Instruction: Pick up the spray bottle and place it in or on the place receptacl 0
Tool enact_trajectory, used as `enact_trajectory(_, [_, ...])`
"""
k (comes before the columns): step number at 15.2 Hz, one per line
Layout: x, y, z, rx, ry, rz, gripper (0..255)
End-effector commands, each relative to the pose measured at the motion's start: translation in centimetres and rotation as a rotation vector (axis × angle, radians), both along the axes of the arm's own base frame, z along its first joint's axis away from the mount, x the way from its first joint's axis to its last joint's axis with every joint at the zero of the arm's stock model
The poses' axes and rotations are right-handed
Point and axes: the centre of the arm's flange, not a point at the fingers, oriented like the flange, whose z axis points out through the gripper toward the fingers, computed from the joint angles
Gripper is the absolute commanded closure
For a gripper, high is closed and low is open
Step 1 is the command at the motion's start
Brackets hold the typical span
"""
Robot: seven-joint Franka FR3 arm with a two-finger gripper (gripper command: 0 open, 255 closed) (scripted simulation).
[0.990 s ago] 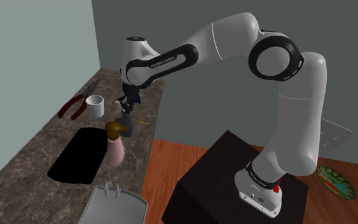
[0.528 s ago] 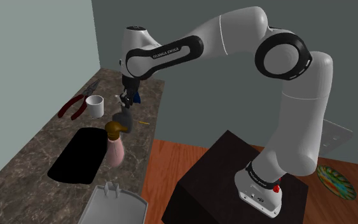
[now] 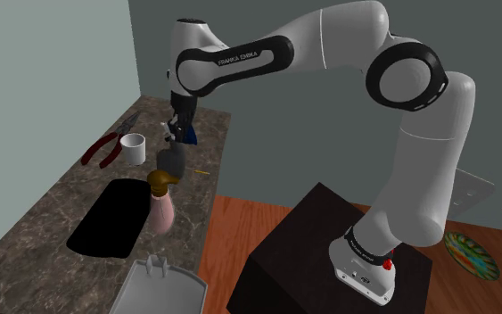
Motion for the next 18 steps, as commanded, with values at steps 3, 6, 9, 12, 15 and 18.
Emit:
enact_trajectory(3, [0.0,0.0,2.2,0.000,0.000,0.000,255])
enact_trajectory(6, [0.0,0.0,3.8,0.000,0.000,0.000,255])
enact_trajectory(9, [0.0,0.0,5.4,0.000,0.000,0.000,255])
enact_trajectory(12, [-1.0,0.9,6.4,0.000,0.000,0.000,255])
enact_trajectory(15, [-3.9,3.4,7.3,0.000,0.000,0.000,255])
enact_trajectory(18, [-6.9,5.9,8.2,0.000,0.000,0.000,255])
